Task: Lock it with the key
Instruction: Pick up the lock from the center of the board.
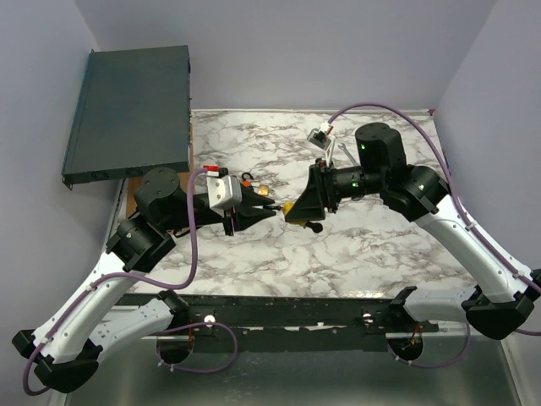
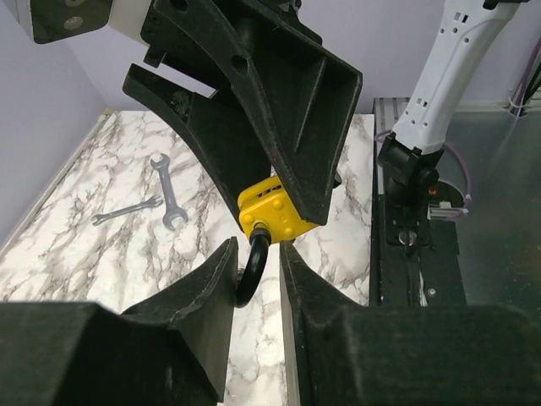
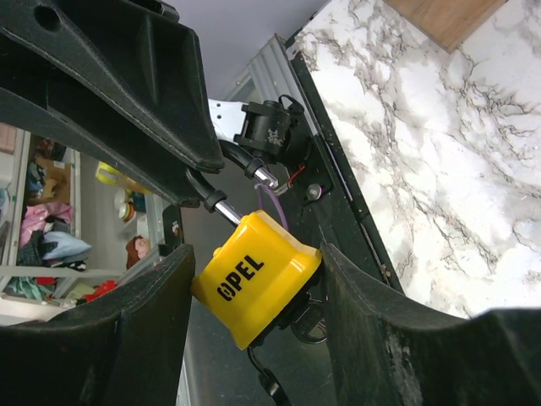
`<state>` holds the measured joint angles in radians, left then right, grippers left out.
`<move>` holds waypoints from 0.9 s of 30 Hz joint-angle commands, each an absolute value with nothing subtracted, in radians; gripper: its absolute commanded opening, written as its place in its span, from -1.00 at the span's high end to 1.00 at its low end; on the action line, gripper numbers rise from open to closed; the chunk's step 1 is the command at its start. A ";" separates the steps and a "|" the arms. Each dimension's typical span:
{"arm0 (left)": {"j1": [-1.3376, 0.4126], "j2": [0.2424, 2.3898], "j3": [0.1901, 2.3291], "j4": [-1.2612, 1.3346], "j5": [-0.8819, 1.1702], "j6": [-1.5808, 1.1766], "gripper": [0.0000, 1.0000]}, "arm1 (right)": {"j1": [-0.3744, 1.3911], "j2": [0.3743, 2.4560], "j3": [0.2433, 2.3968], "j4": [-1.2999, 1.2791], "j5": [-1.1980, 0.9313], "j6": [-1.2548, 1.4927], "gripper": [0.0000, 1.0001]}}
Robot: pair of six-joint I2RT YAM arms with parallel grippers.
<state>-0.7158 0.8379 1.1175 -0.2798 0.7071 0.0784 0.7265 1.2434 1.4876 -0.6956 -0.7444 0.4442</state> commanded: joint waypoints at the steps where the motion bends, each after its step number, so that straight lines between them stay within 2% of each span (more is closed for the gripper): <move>1: -0.728 0.832 1.124 -0.315 0.704 0.077 0.42 | 0.726 1.232 1.529 -0.667 -0.712 0.457 0.85; 6: -0.729 0.825 1.121 -0.330 0.676 0.078 0.28 | 0.726 1.231 1.544 -0.674 -0.718 0.455 0.85; 12: -0.728 0.829 1.127 -0.336 0.660 0.084 0.26 | 0.727 1.233 1.557 -0.688 -0.719 0.450 0.85; 27: -0.729 0.845 1.140 -0.340 0.657 0.074 0.43 | 0.727 1.239 1.543 -0.705 -0.692 0.435 0.85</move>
<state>-0.7223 0.8410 1.1179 -0.3275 0.6624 0.0780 0.7265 1.2434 1.5192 -0.7094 -0.7097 0.4431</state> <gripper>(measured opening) 0.302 0.580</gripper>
